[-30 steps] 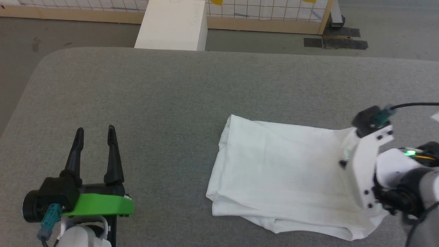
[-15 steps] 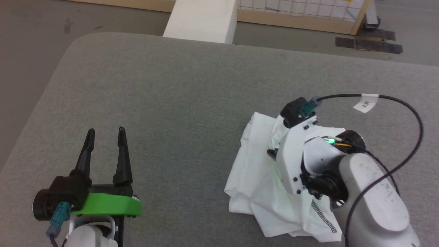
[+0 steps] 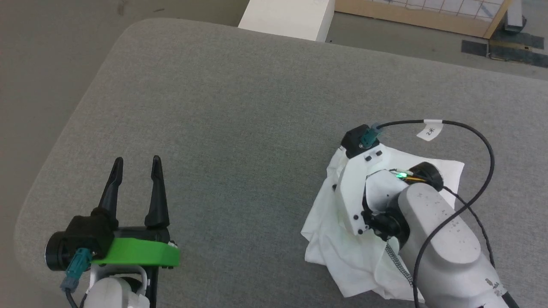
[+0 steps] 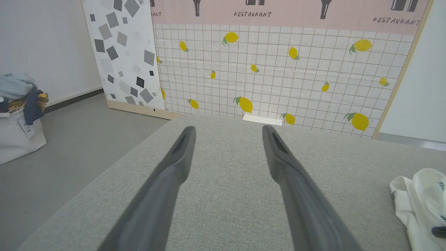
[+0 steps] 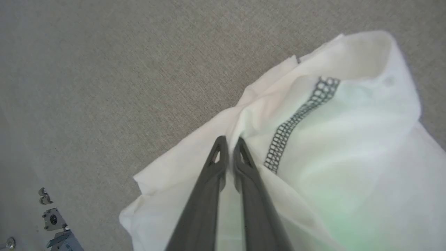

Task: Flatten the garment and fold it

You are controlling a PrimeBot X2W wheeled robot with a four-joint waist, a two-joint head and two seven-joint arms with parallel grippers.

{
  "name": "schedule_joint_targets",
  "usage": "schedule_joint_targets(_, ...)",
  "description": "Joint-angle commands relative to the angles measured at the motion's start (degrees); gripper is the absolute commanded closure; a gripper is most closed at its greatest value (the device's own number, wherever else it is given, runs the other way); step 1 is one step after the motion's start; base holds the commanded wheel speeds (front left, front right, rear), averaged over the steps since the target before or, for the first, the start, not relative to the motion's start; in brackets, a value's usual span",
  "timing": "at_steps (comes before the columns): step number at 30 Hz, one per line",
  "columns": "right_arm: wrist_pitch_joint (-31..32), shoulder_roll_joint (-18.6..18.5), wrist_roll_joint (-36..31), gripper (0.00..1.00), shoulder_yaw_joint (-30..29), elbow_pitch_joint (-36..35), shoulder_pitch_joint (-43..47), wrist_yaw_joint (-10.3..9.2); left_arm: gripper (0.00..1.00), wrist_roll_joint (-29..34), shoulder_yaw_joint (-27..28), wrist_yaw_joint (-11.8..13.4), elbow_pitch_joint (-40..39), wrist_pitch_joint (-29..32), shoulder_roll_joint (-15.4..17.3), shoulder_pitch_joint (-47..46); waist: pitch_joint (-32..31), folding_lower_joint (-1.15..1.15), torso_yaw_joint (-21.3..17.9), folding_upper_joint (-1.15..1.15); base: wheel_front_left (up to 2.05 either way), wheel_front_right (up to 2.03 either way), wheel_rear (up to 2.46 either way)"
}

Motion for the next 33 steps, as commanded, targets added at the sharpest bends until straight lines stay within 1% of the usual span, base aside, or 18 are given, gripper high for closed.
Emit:
schedule_joint_targets(1,-1.14,0.22,1.37,0.00,1.21,0.52,-1.23,-0.09,0.00,-0.11,-0.09,-0.38,0.19,-0.20,-0.31,-0.84,-0.18,0.00,-0.16,0.00,0.00,0.00,0.00)
schedule_joint_targets(5,-3.77,0.24,4.88,0.00,5.26,0.30,-3.06,-0.09,0.00,0.17,0.17,-0.43,0.34,-0.20,-0.32,-0.57,-1.06,0.00,-1.56,0.00,0.00,0.00,0.00)
schedule_joint_targets(8,-6.03,0.25,6.86,0.00,7.80,-1.51,-4.79,-0.09,0.00,0.48,0.53,-0.44,0.38,-0.20,-0.32,-0.21,-2.03,0.00,-3.12,0.00,0.00,0.00,0.00)
schedule_joint_targets(11,-8.53,0.25,8.65,0.00,8.95,-4.30,-5.98,-0.09,0.00,0.66,1.08,-0.36,0.10,-0.20,-0.32,0.31,-3.06,0.00,-5.07,0.00,0.00,0.00,0.00)
schedule_joint_targets(13,-9.67,0.25,9.12,0.00,8.42,-6.25,-6.05,-0.09,0.00,0.75,1.45,-0.29,-0.26,-0.20,-0.32,0.84,-3.78,0.00,-6.50,0.00,0.00,0.00,0.00)
schedule_joint_targets(15,-10.10,0.20,7.92,0.00,6.43,-8.12,-5.47,-0.09,0.00,0.63,1.85,-0.21,-0.63,-0.20,-0.33,1.36,-4.30,0.00,-7.93,0.00,0.00,0.00,0.00)
schedule_joint_targets(17,-9.54,-0.74,5.88,0.00,3.50,-9.91,-4.05,-0.09,0.00,0.56,2.00,-0.09,-1.07,-0.20,-0.33,1.89,-4.69,0.00,-9.24,0.00,0.00,0.00,0.00)
schedule_joint_targets(23,-4.61,-4.82,-1.71,0.00,-7.76,-14.26,4.12,-0.09,0.00,0.71,1.80,-0.22,-1.43,-0.21,-0.33,2.05,-4.64,0.00,-11.25,0.00,0.00,0.00,0.00)
schedule_joint_targets(25,-2.57,-4.73,-3.42,0.00,-10.70,-15.04,7.30,-0.09,0.00,0.63,1.65,-0.28,-1.48,-0.21,-0.33,1.81,-4.34,0.00,-11.39,0.00,0.00,0.00,0.00)
schedule_joint_targets(28,0.52,-3.75,-5.05,0.00,-13.04,-15.84,11.67,-0.09,0.00,0.54,0.97,-0.36,-1.60,-0.21,-0.33,1.53,-3.75,0.00,-11.05,0.00,0.00,0.00,0.00)
schedule_joint_targets(31,3.05,-2.95,-6.39,0.00,-13.57,-16.40,14.93,-0.09,0.00,0.35,0.58,-0.39,-1.64,-0.21,-0.33,1.43,-2.99,0.00,-10.29,0.00,0.00,0.00,0.00)
schedule_joint_targets(33,3.50,-2.29,-6.68,0.00,-13.92,-16.97,16.18,-0.09,0.00,0.27,0.70,-0.36,-1.71,-0.21,-0.33,1.31,-2.30,0.00,-9.86,0.00,0.00,0.00,0.00)
